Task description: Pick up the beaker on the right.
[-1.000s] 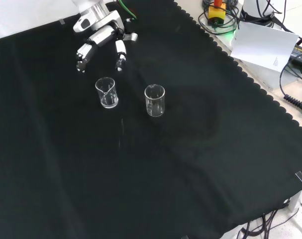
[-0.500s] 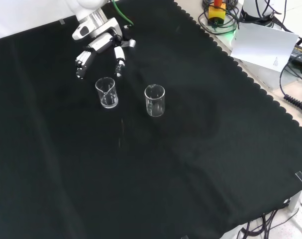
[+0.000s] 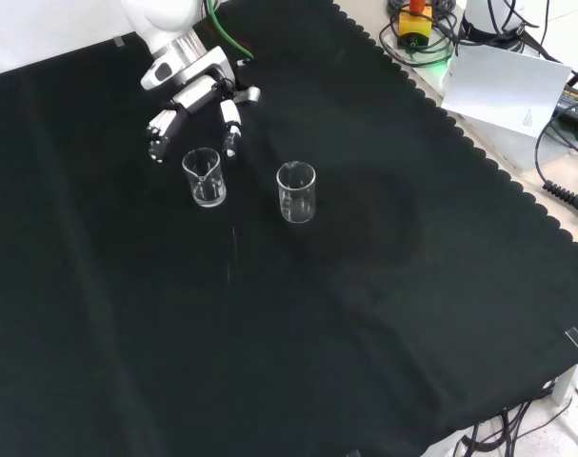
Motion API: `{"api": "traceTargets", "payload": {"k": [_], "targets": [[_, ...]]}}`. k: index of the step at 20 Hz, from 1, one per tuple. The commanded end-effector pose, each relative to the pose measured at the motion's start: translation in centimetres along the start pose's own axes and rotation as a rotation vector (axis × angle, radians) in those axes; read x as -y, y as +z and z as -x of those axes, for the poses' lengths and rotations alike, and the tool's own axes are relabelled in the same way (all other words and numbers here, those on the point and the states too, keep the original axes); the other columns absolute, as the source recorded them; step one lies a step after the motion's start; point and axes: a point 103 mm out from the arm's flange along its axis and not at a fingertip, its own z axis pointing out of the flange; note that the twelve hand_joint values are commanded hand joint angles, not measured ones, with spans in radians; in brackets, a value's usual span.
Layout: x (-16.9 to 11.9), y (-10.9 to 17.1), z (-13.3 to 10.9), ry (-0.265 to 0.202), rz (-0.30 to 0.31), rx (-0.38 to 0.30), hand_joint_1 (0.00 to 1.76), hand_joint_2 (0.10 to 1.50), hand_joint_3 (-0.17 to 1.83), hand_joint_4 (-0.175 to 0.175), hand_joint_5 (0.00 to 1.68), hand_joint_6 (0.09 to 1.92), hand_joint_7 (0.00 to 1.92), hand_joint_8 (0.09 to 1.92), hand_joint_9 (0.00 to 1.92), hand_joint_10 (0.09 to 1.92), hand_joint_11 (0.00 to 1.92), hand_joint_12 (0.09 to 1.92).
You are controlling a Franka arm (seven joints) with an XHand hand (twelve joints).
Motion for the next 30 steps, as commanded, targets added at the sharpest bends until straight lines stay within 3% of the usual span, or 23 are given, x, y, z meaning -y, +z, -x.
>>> {"api": "traceTargets", "payload": {"k": [1, 12, 22, 30], "targets": [[-0.2, 0.7, 0.0, -0.009, 0.004, -0.004, 0.87, 0.5, 0.56, -0.02, 0.39, 0.09, 0.2, 0.68, 0.36, 0.65, 0.03, 1.41], [-0.9, 2.0, 0.3, -0.014, 0.035, -0.1, 0.87, 0.48, 0.57, -0.021, 0.41, 0.09, 0.2, 0.67, 0.36, 0.63, 0.03, 1.41], [-1.4, 3.6, 0.1, -0.016, 0.04, -0.12, 0.89, 0.48, 0.57, -0.03, 0.44, 0.09, 0.21, 0.67, 0.36, 0.63, 0.04, 1.4], [-1.6, 4.0, 0.3, 0.001, 0.081, -0.149, 0.93, 0.48, 0.57, -0.041, 0.54, 0.09, 0.27, 0.68, 0.43, 0.62, 0.08, 1.38]]}}
